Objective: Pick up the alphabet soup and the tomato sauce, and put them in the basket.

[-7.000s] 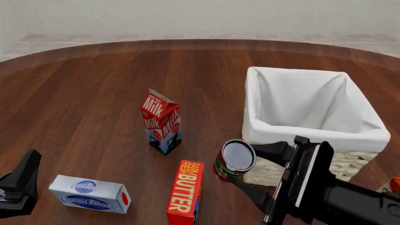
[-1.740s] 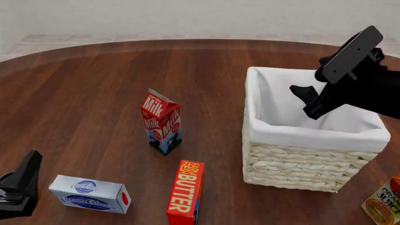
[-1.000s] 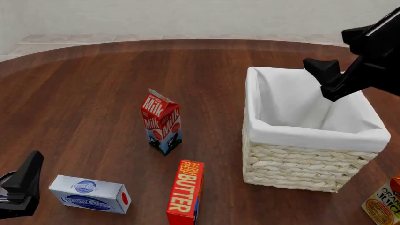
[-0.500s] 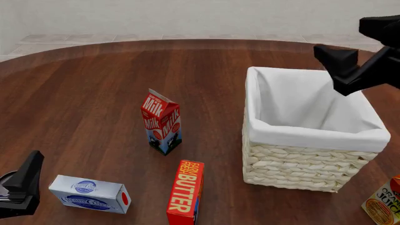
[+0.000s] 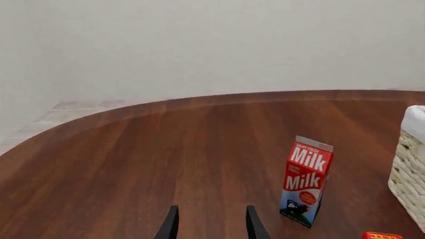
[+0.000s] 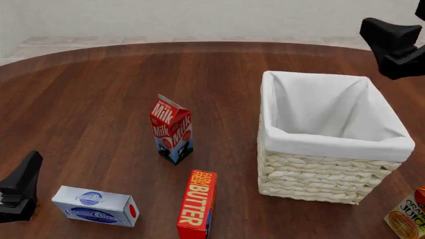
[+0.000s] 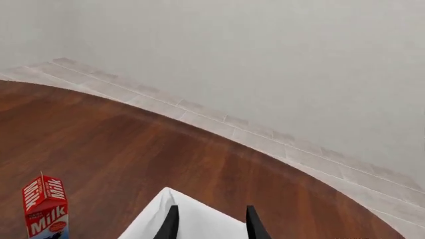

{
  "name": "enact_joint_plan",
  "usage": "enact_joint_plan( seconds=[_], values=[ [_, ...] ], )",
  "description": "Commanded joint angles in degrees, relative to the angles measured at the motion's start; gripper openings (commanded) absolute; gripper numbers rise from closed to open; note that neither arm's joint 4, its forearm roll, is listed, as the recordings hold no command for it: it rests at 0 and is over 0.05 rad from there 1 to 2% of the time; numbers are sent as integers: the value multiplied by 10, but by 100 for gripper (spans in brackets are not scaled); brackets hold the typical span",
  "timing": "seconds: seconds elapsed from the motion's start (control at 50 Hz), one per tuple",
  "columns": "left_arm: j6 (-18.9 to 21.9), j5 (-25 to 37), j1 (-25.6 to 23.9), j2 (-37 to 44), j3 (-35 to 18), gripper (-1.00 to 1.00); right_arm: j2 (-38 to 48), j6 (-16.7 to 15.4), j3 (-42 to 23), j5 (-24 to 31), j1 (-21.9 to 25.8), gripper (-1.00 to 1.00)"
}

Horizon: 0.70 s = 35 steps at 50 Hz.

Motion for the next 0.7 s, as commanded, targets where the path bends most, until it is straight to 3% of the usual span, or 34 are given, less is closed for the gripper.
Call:
enact_joint_plan(
  seconds=[0.02, 0.18, 0.44, 0.5, 0.7],
  values=[
    [-4, 37, -3, 10, -46, 100, -8, 30, 3, -15, -12, 100],
    [-19, 73, 1, 20, -82, 100, -13, 52, 15, -30, -18, 100],
    [-1, 111, 7, 42, -122, 100, -27, 84, 14, -53, -29, 100],
    [-19, 112, 13, 70, -135, 100, -31, 89, 16, -61, -33, 100],
    [3, 135, 6, 129, -195, 100, -32, 106, 36, -91, -44, 100]
  ],
)
